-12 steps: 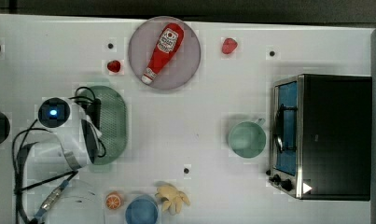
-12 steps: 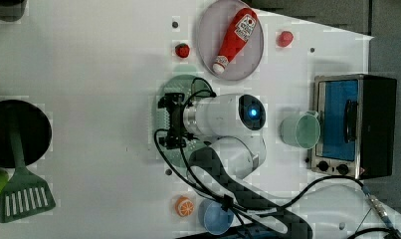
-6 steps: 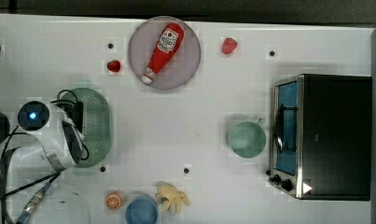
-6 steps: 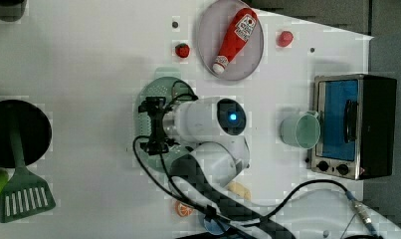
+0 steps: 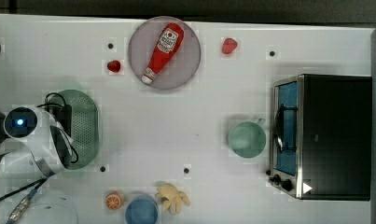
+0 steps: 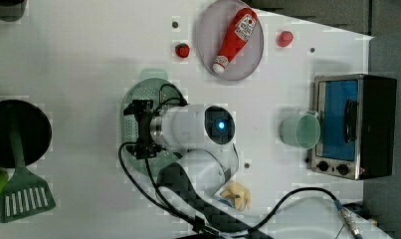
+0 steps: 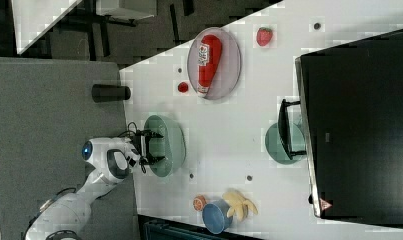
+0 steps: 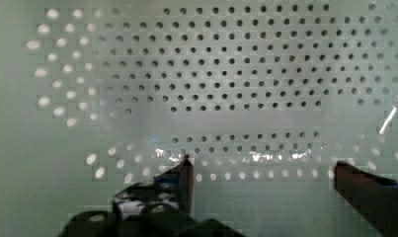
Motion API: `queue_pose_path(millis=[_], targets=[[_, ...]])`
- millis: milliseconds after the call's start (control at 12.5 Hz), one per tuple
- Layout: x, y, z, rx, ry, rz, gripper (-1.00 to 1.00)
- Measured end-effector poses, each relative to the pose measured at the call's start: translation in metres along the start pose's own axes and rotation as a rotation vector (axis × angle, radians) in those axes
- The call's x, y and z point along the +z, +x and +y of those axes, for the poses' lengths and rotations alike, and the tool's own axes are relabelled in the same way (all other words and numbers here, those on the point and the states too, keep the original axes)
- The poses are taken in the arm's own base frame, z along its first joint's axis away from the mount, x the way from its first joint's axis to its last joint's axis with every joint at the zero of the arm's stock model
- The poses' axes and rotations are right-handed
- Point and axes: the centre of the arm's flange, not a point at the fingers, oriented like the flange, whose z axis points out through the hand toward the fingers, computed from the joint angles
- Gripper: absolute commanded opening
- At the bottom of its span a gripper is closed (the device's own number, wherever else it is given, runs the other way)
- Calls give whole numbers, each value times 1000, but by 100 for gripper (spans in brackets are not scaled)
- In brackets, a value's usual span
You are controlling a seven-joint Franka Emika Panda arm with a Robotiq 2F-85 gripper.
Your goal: Drag strainer right to left.
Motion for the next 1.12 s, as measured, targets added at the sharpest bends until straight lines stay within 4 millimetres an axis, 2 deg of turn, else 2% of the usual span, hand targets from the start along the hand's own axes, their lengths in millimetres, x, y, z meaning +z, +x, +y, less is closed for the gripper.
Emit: queue_pose_path(millis=[160,320,400,480,560,720,880,960,1120], targets=[[2,-1,4,-40,-22,37,100],[-8,2,2,-115,-7,82,100],[-19,9,0,-159,-23,116,100],[-38,22,0,-183,-46,149,100],[-66,36,-7,-219,-48,175,100],[-142,68,-29,-306,-37,187,100],[-242,107,-50,-376,10,146,100],[-300,132,-56,-414,60,139,100],[-413,206,-53,-463,146,113,100]])
